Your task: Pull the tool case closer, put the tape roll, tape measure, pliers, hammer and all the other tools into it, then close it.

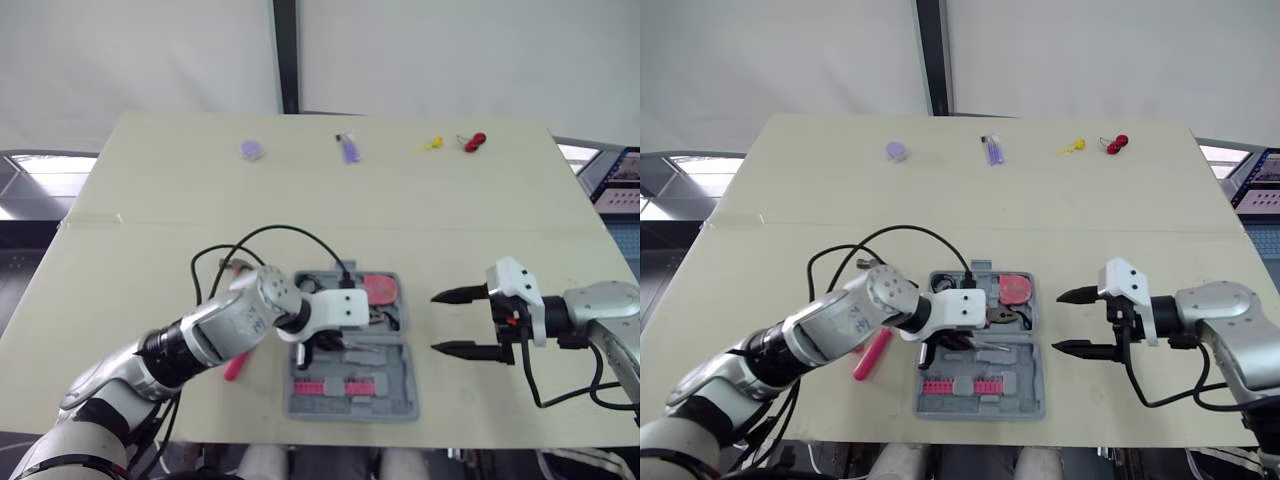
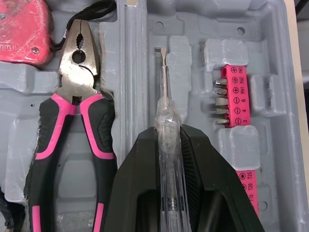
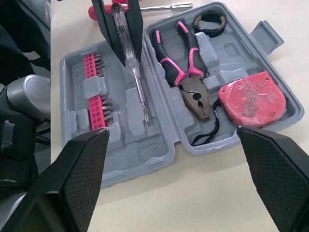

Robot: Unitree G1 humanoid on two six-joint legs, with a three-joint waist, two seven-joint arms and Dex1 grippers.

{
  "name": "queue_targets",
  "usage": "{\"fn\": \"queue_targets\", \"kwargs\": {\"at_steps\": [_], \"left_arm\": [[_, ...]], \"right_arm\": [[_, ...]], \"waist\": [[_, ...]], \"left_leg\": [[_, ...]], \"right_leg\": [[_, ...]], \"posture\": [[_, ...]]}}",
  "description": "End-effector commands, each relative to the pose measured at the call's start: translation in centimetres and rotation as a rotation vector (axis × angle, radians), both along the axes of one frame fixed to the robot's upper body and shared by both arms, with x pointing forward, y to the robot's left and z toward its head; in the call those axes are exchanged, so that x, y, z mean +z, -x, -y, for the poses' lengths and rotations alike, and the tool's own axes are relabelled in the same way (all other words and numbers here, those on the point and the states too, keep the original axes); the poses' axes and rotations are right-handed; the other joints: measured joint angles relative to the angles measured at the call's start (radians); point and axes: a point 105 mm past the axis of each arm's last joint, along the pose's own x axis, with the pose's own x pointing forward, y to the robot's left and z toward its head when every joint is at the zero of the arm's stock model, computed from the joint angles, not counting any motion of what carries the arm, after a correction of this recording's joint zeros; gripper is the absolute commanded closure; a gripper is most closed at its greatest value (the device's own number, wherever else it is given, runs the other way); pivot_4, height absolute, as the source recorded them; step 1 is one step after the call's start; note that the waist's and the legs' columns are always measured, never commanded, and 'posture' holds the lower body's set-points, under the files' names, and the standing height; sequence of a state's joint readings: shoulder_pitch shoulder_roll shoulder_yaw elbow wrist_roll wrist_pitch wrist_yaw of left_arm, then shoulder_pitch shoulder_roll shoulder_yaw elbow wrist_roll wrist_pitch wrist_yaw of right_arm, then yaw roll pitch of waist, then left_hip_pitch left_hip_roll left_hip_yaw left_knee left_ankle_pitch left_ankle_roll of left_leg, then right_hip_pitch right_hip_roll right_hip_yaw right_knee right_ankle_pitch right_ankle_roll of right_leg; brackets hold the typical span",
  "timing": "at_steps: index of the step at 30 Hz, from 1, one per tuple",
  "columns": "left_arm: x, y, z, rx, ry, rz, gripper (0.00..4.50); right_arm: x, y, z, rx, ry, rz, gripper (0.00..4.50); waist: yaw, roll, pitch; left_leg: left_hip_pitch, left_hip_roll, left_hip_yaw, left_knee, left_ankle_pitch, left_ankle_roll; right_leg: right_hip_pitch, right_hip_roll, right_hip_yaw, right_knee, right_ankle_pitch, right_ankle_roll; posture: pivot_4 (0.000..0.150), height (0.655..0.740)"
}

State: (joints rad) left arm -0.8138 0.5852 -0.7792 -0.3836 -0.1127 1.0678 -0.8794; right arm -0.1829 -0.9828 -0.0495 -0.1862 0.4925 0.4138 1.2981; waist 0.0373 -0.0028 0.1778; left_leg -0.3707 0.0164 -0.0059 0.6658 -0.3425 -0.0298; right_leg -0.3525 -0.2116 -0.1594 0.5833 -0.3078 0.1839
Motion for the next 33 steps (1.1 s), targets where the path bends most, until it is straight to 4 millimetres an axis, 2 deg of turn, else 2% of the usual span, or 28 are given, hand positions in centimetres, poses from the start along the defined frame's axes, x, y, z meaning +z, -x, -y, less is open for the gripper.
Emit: {"fn": "queue_targets", "kwargs": {"at_steps": [1,33], "left_arm": [[0.17,0.38,0.47,-0.022,0.015,0.013,4.39],[-0.69,0.29,0.36,0.007,-0.007,0.024,4.39]], "right_arm": [[1.27,0.03,0.3,-0.004,0.005,0.052,0.0],[1.21,-0.22,0.61,-0.021,0.0,0.056,0.0]], "waist": [[0.0,0.0,0.0],[0.003,0.0,0.0]], "left_leg": [[0.0,0.0,0.0,0.0,0.0,0.0],[0.0,0.0,0.0,0.001,0.0,0.0]], "right_leg": [[0.0,0.0,0.0,0.0,0.0,0.0],[0.0,0.0,0.0,0.001,0.0,0.0]], "posture": [[0.15,0.74],[0.15,0.74]]}}
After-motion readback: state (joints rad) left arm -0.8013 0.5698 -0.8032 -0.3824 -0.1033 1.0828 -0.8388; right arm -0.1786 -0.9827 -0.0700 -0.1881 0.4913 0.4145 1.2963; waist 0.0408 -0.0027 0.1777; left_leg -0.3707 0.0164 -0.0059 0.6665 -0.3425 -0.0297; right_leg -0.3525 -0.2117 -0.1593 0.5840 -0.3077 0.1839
